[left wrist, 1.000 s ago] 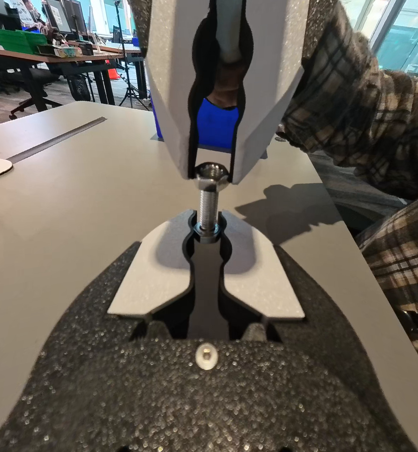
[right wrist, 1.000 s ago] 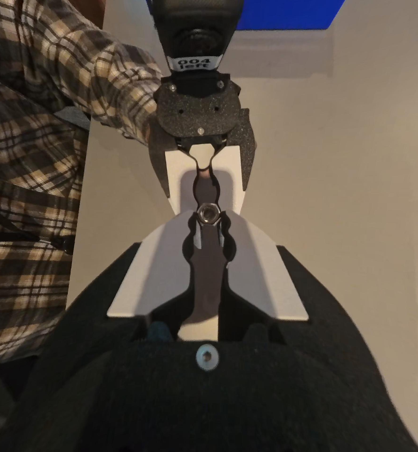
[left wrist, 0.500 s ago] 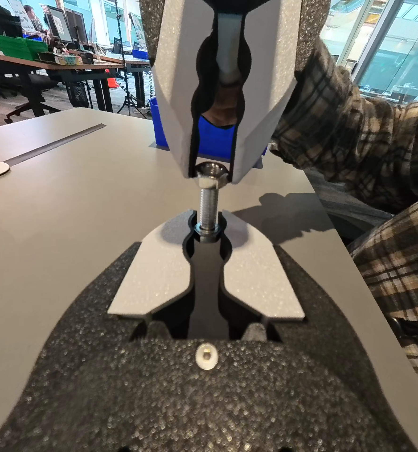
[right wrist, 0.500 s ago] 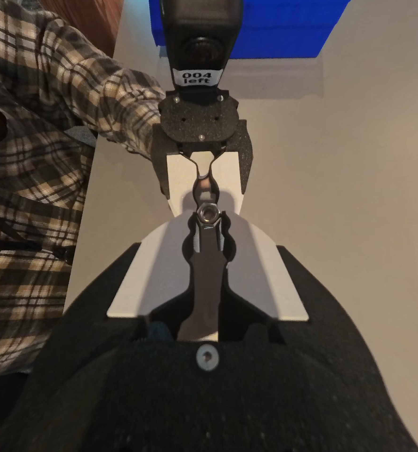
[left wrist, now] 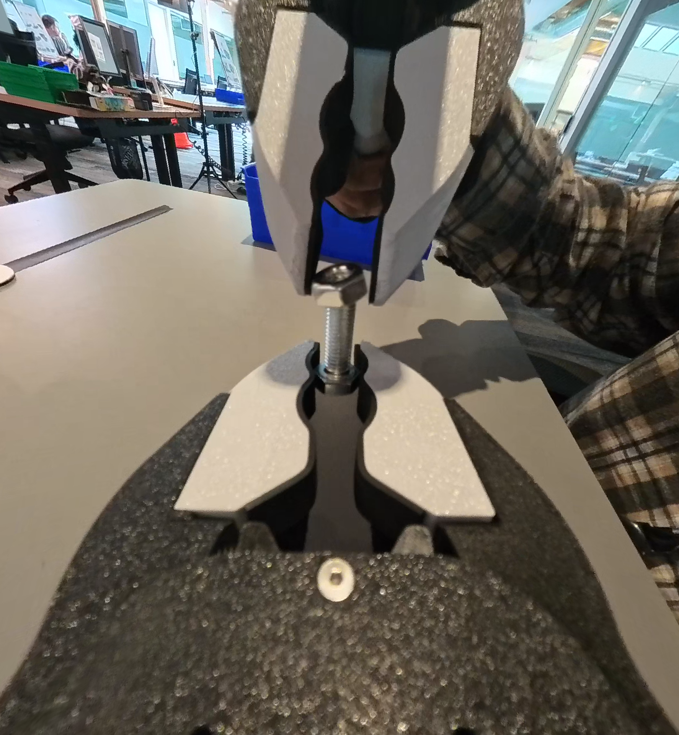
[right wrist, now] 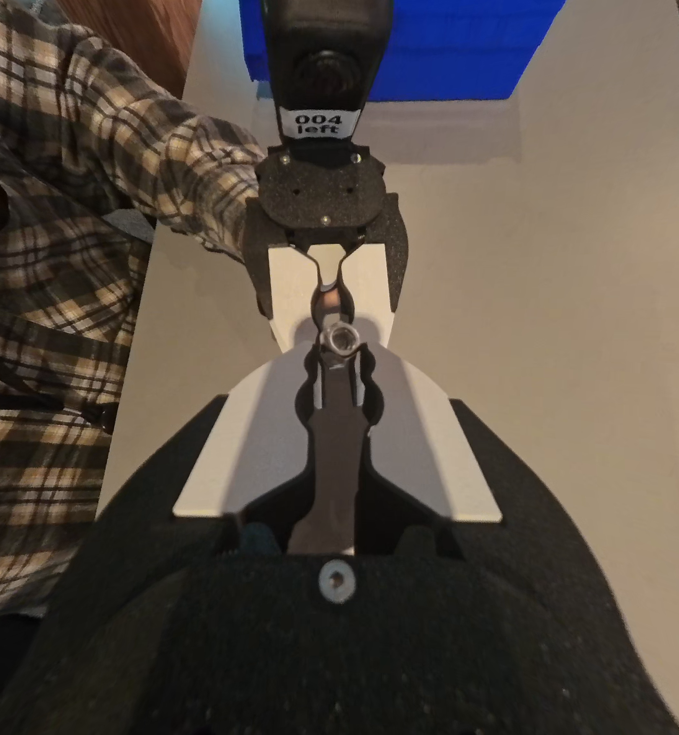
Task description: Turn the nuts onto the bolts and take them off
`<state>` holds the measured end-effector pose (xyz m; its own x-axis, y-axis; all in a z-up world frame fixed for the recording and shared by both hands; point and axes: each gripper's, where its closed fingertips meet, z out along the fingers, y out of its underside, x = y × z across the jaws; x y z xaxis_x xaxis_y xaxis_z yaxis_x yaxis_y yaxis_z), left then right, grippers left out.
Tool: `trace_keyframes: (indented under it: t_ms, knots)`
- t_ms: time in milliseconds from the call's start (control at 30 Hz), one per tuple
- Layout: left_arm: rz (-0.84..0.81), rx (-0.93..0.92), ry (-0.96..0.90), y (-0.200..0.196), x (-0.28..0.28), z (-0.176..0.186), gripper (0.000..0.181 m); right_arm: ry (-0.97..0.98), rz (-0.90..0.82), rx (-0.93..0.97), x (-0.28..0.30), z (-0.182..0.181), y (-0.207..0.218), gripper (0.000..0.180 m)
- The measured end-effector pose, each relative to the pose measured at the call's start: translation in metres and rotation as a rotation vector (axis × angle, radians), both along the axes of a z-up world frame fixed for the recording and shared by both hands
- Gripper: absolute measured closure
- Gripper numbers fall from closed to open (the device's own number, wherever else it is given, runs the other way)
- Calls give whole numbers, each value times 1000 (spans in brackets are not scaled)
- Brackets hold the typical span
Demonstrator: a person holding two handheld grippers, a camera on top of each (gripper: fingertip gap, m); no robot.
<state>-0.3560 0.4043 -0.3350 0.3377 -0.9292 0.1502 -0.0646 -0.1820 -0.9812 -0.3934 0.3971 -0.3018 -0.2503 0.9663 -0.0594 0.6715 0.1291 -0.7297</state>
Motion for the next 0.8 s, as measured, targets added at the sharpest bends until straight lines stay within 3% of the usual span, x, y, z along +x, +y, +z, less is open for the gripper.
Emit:
trace_keyframes:
  t_ms: [633,800]
  knots:
    - [30,13,38,4,-3,-4,165,78,-4,42,0,7,4,162]
    - [54,18,25,8,-9,-1,165,41,-86,110,36,-7,23,163]
